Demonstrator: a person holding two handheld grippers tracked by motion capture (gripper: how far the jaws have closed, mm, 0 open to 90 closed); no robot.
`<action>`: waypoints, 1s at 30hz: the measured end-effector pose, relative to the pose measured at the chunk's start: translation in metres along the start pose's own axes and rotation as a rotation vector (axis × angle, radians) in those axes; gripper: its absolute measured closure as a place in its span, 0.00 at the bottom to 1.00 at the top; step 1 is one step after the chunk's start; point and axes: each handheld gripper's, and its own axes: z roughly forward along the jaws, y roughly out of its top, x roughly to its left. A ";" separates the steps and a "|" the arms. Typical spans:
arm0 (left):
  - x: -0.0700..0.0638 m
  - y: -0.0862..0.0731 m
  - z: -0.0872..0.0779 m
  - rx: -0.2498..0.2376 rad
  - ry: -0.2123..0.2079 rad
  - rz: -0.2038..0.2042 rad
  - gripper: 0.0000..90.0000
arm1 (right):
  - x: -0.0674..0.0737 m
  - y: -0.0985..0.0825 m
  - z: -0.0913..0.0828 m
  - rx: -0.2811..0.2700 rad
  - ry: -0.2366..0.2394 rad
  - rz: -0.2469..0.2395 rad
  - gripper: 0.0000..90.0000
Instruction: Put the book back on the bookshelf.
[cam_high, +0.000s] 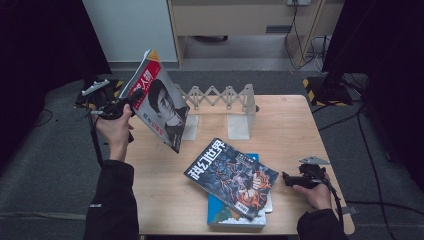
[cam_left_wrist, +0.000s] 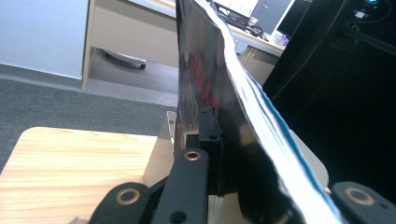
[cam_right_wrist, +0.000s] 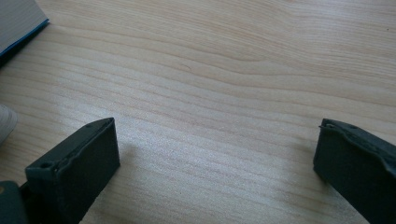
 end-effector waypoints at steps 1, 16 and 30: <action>0.000 0.000 0.002 -0.002 0.005 0.005 0.95 | 0.000 0.000 0.000 -0.001 -0.001 0.002 0.00; -0.011 -0.024 0.035 0.014 0.078 0.111 0.95 | 0.000 0.000 0.000 0.001 0.000 0.002 0.00; -0.006 -0.044 0.042 0.051 0.079 0.126 0.95 | 0.000 0.000 0.000 -0.001 -0.002 0.002 0.00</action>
